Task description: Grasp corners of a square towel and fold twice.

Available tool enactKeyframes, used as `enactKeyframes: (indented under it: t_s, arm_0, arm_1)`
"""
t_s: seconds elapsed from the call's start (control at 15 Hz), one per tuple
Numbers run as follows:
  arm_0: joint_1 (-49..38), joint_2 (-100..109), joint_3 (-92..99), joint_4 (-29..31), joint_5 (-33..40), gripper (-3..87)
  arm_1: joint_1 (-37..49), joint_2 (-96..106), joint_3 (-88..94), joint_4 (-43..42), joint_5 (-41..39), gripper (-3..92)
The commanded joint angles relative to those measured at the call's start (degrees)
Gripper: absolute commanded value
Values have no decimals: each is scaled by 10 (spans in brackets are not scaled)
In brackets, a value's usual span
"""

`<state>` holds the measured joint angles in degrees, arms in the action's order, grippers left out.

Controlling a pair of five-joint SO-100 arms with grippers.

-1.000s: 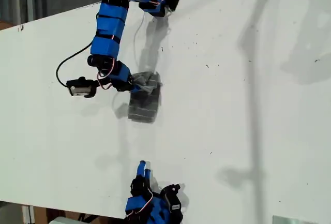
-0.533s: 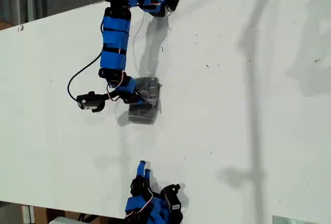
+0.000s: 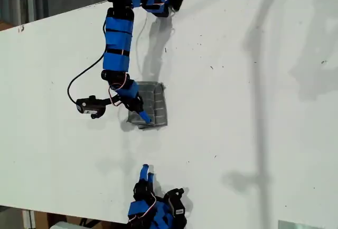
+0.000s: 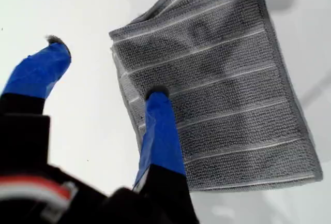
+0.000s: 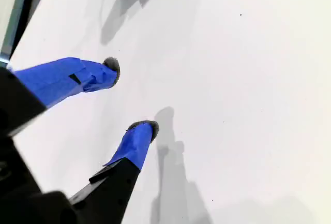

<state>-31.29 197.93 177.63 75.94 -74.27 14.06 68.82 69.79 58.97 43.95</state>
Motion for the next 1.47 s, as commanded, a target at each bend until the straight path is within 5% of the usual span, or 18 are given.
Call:
enactKeyframes:
  t_s: [0.0, 0.27, 0.6, 0.87, 1.07, 1.27, 1.4]
  arm_0:
    - [4, 3, 2, -7, -3, 191]
    - [7, 3, 2, -7, -3, 190]
    - [34, 4, 2, -6, -10, 189]
    - [93, 4, 0, -4, -21, 189]
    - [141, 5, 4, -2, -69, 189]
    - [196, 5, 7, -5, -180, 189]
    - [229, 5, 11, -20, -156, 188]
  arm_1:
    - [-4, 61, -18, -4, -9, 344]
    - [-39, 298, 297, -28, 97, 375]
    - [-184, 831, 793, -93, 348, 387]
    - [-227, 975, 904, -45, 420, 362]
    - [-250, 1200, 961, 203, 551, 335]
    - [-310, 1195, 961, 202, 552, 305]
    - [-313, 1195, 965, 203, 542, 295]
